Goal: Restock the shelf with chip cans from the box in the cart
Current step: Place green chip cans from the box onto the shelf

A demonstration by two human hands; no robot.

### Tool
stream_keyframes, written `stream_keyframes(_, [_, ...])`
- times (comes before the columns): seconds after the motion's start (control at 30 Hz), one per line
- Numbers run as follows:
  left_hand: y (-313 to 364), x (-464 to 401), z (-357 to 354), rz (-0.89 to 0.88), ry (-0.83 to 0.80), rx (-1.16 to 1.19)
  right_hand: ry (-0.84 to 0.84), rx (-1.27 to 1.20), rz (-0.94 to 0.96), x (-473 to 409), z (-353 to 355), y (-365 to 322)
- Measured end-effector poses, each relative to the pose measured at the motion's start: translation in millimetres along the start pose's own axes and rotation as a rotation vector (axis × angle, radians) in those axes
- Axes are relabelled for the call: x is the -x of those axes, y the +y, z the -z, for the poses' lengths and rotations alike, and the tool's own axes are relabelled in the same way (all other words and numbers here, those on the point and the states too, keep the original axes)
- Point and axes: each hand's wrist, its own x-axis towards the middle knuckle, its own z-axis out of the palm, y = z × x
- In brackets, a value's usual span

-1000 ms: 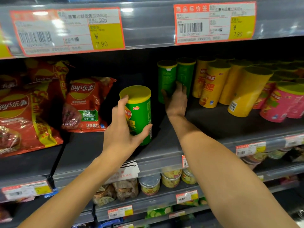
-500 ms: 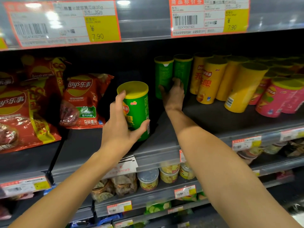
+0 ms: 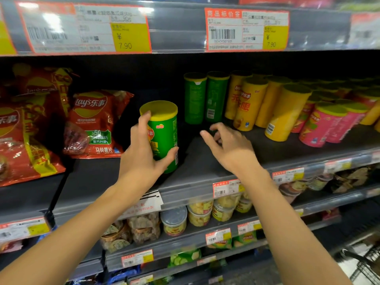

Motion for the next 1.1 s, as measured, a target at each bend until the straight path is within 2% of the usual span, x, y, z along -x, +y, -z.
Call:
stream_keyframes(0.07, [0.1, -1.0, 0.4, 0.007, -0.004, 0.007, 0.095, 0.008, 0.067, 26.0, 0.5, 4.5])
stream_keyframes(0.17, [0.2, -3.6, 2.5, 0.004, -0.008, 0.018, 0.059, 0.005, 0.113, 46.1, -4.5, 10.3])
stream_keyframes(0.23, [0.0, -5.6, 4.8, 0.003, -0.008, 0.019, 0.097, 0.049, 0.163, 50.2, -11.1, 13.2])
stream_keyframes(0.37, [-3.8, -9.0, 7.9, -0.009, -0.010, 0.057, 0.324, 0.123, 0.246, 53.6, -32.1, 19.1])
stream_keyframes(0.5, [-16.8, -25.5, 1.3, -0.103, -0.019, 0.047, 0.532, 0.109, 0.298, 56.1, -44.1, 22.6])
stream_keyframes(0.63, [-27.0, -54.8, -11.8, -0.113, -0.048, 0.037, 0.587, 0.114, 0.337, 56.9, -49.4, 26.5])
stream_keyframes(0.83, [-29.9, -102.5, -33.4, 0.016, -0.069, 0.113, 0.631, 0.120, 0.349, 57.4, -52.3, 28.7])
stream_keyframes(1.1, [-43.9, -131.8, -53.4, -0.015, -0.042, 0.089, 0.652, 0.105, 0.349, 57.2, -53.4, 29.5])
